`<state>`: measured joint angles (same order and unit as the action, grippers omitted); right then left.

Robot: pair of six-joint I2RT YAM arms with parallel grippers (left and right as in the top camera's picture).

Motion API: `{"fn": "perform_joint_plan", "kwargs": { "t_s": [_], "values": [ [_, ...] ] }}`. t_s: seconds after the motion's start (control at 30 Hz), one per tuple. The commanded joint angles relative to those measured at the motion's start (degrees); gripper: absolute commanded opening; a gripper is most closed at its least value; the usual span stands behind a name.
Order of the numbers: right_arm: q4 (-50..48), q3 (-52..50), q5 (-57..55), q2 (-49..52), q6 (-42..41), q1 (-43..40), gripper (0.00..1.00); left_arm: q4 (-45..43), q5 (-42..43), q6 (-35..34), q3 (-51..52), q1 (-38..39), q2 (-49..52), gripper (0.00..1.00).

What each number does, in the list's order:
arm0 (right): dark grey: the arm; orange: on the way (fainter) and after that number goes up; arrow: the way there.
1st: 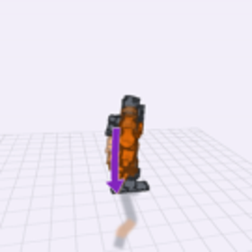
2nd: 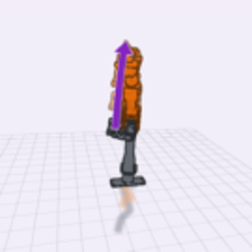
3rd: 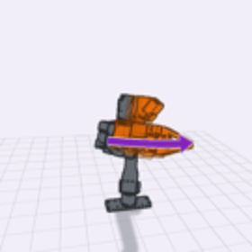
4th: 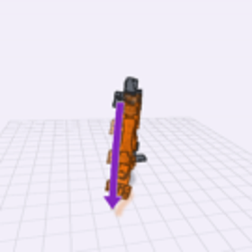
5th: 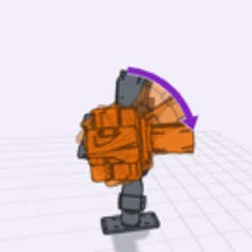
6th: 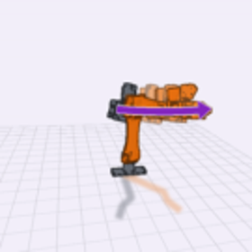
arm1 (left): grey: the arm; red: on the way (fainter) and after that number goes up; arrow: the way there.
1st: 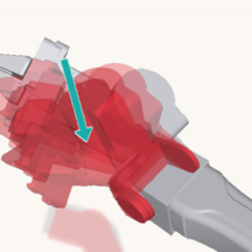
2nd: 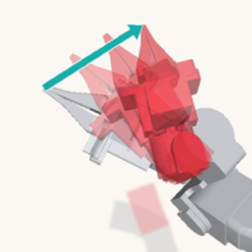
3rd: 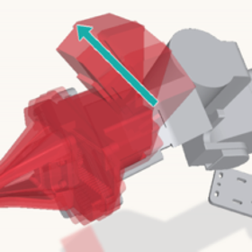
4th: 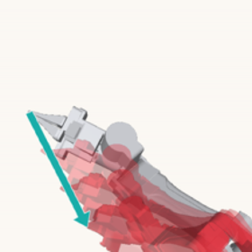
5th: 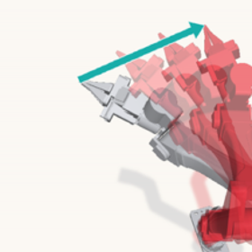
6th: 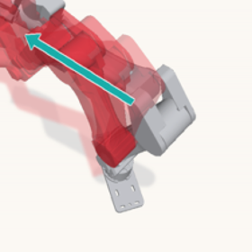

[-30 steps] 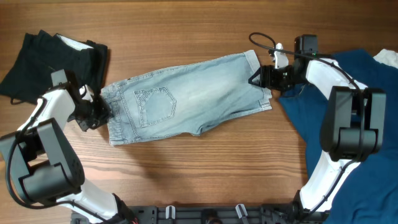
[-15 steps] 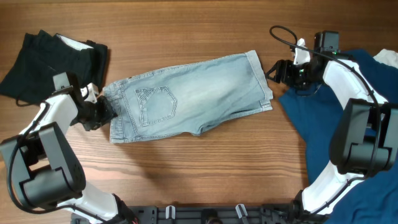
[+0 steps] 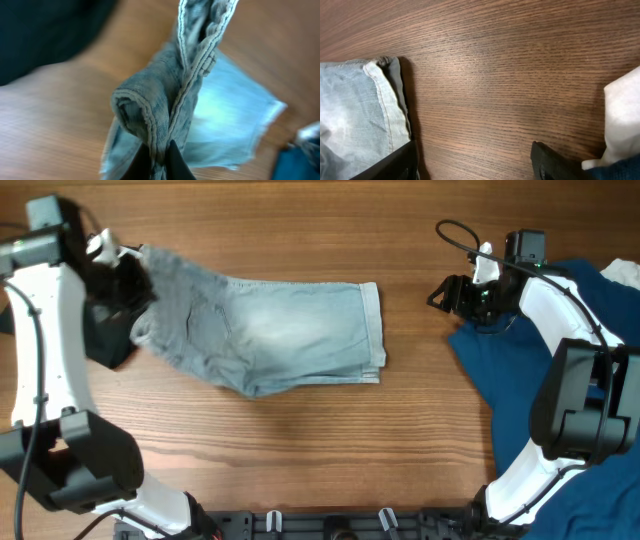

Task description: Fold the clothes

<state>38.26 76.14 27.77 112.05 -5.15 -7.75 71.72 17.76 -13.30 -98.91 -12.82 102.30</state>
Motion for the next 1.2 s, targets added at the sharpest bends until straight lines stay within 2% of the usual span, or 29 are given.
{"fn": "perform_joint_plan", "kwargs": {
  "t_s": [0.0,0.07,0.17,0.23,0.33,0.53,0.7,0.73,0.8,0.83,0.87,0.93,1.0,1.1,1.17],
  "values": [
    [0.0,-0.4,-0.8,-0.9,-1.0,0.2,0.73,-6.7,10.4,-8.7,-0.8,10.4,-0.6,0.04],
    [0.0,-0.4,-0.8,-0.9,-1.0,0.2,0.73,-11.0,9.0,-11.8,-0.7,18.5,-0.3,0.04],
    [0.0,-0.4,-0.8,-0.9,-1.0,0.2,0.73,-12.4,-1.8,-15.6,-0.7,28.4,1.3,0.04],
    [0.0,-0.4,-0.8,-0.9,-1.0,0.2,0.73,-12.9,-5.8,-16.2,-0.7,33.8,3.6,0.04],
    [0.2,-0.4,-0.8,-0.9,-1.0,0.2,0.74,-14.5,-5.9,-18.6,-0.6,39.7,7.6,0.04],
    [-0.2,-0.4,-1.4,-0.9,-1.0,0.2,0.78,-23.8,-5.9,-23.3,-0.6,50.4,17.4,0.04],
    [0.2,-0.4,-1.4,-0.8,-1.0,0.2,0.78,-26.2,-5.9,-23.6,-0.7,53.5,21.3,0.04],
    [0.5,-0.6,-1.5,-0.8,-1.0,0.3,0.75,-26.1,-5.9,-23.6,-0.8,53.4,20.7,0.04],
    [1.1,-1.6,-2.0,-0.8,-1.2,0.7,0.58,-26.1,-5.9,-23.6,-0.9,52.5,19.4,0.04],
    [0.1,-2.8,-3.8,-0.8,-3.2,1.1,0.41,-25.9,-5.9,-23.6,-0.9,51.5,18.1,0.04],
    [-2.2,-5.0,-4.1,-0.8,-4.0,1.6,0.34,-25.9,-5.9,-23.6,-0.9,50.7,16.9,0.04],
    [-7.8,-8.7,-1.8,-0.8,-3.8,2.4,0.31,-26.1,-5.9,-23.5,-0.9,49.5,15.1,0.04],
    [-14.4,-13.0,-1.8,-0.8,-4.8,3.1,0.21,-26.2,-5.8,-23.4,-0.9,49.0,13.6,0.04],
    [-16.6,-15.9,-2.5,-0.7,-7.1,3.1,0.06,-27.2,-2.3,-23.4,-0.9,49.2,12.0,0.04],
    [-17.8,-17.2,-2.5,-0.6,-7.6,3.1,0.04,-30.1,1.5,-23.4,-0.9,49.9,11.7,0.04]
  ]
}}
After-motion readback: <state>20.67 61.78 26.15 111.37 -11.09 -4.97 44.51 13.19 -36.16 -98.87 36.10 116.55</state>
